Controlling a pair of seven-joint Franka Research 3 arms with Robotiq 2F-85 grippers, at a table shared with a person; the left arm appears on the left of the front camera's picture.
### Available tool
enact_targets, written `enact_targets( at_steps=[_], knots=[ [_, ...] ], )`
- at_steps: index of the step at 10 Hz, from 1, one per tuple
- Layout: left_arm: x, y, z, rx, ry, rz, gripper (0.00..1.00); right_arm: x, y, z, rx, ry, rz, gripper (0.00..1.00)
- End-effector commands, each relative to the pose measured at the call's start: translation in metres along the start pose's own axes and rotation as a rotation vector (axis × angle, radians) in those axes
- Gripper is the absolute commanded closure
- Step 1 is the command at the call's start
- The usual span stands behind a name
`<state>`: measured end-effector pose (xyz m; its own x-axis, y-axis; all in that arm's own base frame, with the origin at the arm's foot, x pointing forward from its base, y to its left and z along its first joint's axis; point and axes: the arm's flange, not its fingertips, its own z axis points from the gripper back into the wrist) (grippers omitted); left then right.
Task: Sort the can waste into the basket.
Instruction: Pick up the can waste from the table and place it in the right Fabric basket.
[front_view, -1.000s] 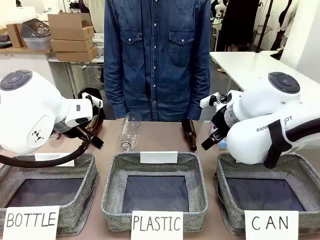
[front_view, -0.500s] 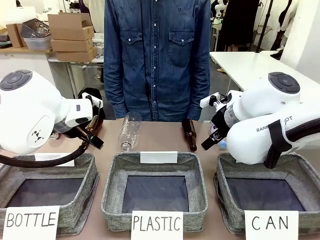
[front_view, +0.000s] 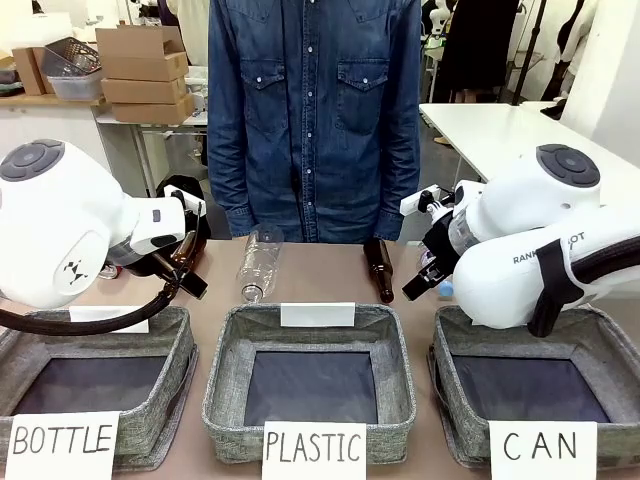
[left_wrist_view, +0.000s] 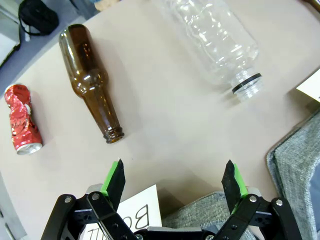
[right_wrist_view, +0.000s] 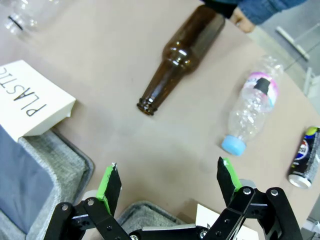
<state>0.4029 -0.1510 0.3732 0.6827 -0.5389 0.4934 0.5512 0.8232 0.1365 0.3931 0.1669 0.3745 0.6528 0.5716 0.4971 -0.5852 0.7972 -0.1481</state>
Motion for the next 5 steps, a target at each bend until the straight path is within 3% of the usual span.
enact_targets(
  at_steps=[1, 4, 5],
  knots=[
    [0.003, 0.018, 0.054, 0.012, 0.114, -0.022, 0.0, 0.014, -0.003, 0.062, 0.001, -0.017, 0.053, 0.0],
    [-0.004, -0.004, 0.198, 0.101, -0.045, -0.083, 0.0, 0.009, 0.03, 0.18, 0.053, -0.082, 0.11, 0.0],
    [-0.015, -0.021, 0.226, 0.136, -0.138, -0.075, 0.0, -0.01, 0.051, 0.205, -0.022, -0.121, 0.145, 0.0]
  ],
)
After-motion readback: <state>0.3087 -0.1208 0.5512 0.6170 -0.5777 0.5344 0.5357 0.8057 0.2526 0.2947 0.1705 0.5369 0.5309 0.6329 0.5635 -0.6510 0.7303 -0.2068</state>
